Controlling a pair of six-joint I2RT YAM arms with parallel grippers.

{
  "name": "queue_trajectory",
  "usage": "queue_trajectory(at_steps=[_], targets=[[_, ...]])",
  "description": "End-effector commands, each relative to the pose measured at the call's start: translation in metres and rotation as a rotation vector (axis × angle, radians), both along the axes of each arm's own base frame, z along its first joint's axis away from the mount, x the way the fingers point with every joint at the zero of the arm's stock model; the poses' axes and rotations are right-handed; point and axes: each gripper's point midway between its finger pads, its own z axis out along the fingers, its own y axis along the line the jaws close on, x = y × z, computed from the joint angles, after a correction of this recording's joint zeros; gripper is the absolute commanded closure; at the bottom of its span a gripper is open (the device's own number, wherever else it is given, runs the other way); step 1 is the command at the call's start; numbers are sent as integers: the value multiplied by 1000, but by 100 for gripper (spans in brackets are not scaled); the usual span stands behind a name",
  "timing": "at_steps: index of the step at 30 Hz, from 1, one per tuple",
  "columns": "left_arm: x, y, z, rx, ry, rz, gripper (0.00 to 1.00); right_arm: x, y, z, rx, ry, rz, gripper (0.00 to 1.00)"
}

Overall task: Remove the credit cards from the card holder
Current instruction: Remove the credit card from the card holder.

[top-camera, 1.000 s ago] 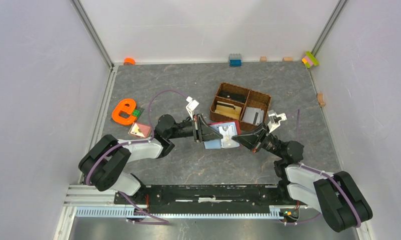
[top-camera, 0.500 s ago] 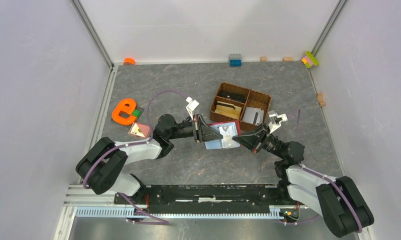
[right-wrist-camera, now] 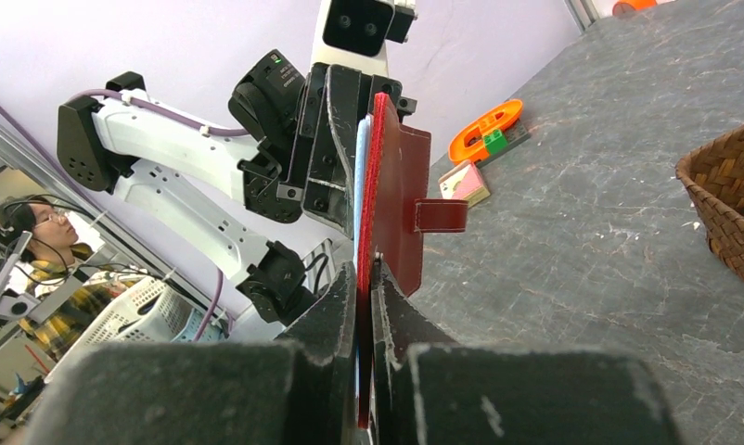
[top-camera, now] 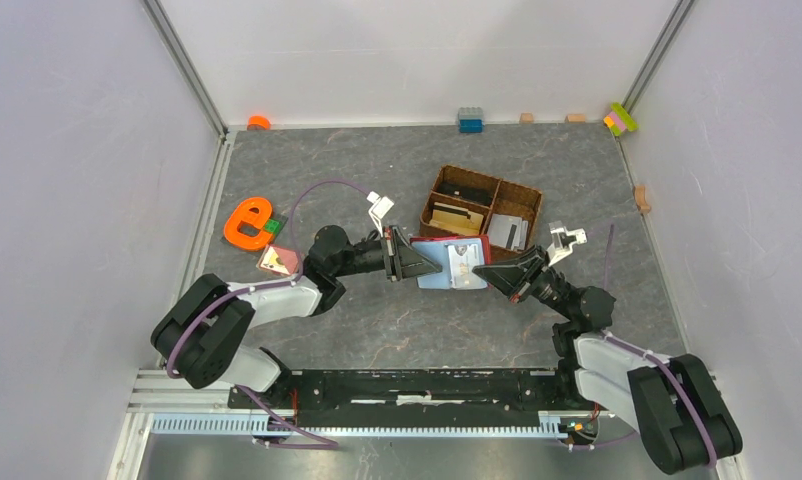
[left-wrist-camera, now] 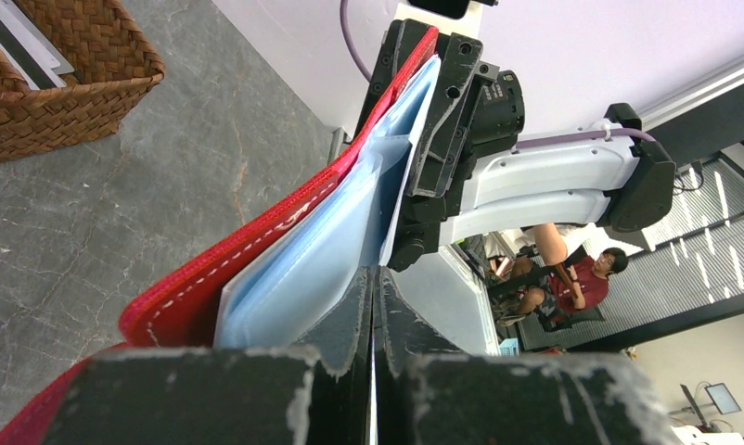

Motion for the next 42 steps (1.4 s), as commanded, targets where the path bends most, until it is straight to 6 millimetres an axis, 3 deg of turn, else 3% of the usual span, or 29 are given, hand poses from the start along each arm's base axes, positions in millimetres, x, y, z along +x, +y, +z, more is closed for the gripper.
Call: queue_trajectory(at_steps=[1, 3, 9, 16, 20, 26, 29, 32, 37, 39, 42], targets=[[1, 2, 16, -28, -75, 14, 98, -7, -2, 17, 36, -81, 11, 99], [0, 1, 17, -32, -79, 5, 97, -8, -1, 18, 36, -83, 18, 99], [-8, -6, 19, -42, -87, -37, 72, -13, 9, 19, 26, -88, 70, 97], [-10, -7, 19, -40, -90, -45, 63, -16, 14, 19, 27, -88, 100, 97], [-11, -8, 21, -45, -90, -56, 69, -13, 16, 16, 20, -71, 102, 95], [-12, -9, 21, -52, -90, -63, 66, -11, 22, 9, -2, -39, 122, 93], [-12, -8, 22, -53, -90, -62, 76, -12, 24, 9, 1, -36, 135, 92], [-11, -8, 21, -50, -89, -60, 96, -14, 24, 10, 2, -42, 140, 86], [-9, -10, 16, -29, -71, -57, 98, -16, 23, 13, 8, -62, 136, 69], [-9, -11, 16, -28, -67, -63, 98, -15, 22, 13, 7, -62, 132, 73], [-9, -11, 15, -27, -66, -62, 98, -13, 21, 11, 8, -50, 119, 96]])
